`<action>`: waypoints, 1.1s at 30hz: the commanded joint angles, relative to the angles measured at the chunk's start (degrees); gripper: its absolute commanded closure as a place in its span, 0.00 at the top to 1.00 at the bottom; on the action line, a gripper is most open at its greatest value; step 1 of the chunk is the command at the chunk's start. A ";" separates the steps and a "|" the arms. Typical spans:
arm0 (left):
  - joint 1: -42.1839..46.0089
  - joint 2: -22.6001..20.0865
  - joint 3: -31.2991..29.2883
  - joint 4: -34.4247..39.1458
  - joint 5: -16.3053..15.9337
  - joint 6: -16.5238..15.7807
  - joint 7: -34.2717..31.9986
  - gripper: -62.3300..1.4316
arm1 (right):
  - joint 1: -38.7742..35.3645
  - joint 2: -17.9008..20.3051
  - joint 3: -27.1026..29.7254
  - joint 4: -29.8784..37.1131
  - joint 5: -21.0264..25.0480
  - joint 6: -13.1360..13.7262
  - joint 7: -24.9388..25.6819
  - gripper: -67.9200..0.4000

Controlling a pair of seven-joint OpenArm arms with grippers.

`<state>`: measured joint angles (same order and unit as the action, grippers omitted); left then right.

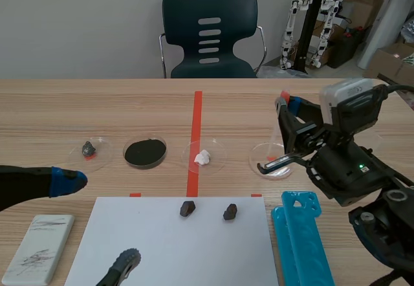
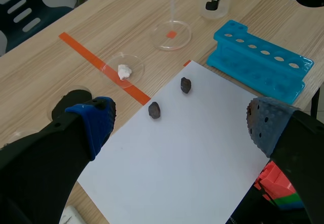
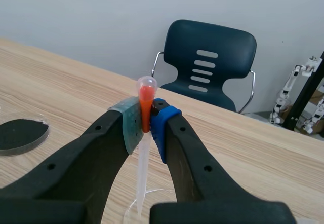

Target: Draw acid from the petri dish

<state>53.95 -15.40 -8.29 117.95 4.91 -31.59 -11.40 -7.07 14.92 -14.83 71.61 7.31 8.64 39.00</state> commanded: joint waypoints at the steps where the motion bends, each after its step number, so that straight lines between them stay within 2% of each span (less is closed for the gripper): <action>1: 0.15 0.13 -0.09 0.17 -0.79 0.13 -0.79 0.87 | 1.53 0.28 0.07 -0.11 0.46 0.02 1.16 0.08; 14: 0.15 0.13 -0.09 0.17 -0.79 0.13 -0.79 0.87 | 4.11 0.26 0.02 -5.64 0.46 0.44 2.91 0.08; 23: 0.15 0.13 -0.09 0.17 -0.79 0.13 -0.79 0.87 | 7.89 -0.98 -0.79 -11.80 0.44 0.44 2.97 0.08; 33: 0.15 0.13 -0.09 0.17 -0.79 0.13 -0.79 0.87 | 8.02 -1.29 -1.01 -12.33 0.42 0.44 2.93 0.08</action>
<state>53.95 -15.40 -8.29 117.95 4.91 -31.59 -11.38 0.12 13.65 -15.88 58.43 7.31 9.06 41.10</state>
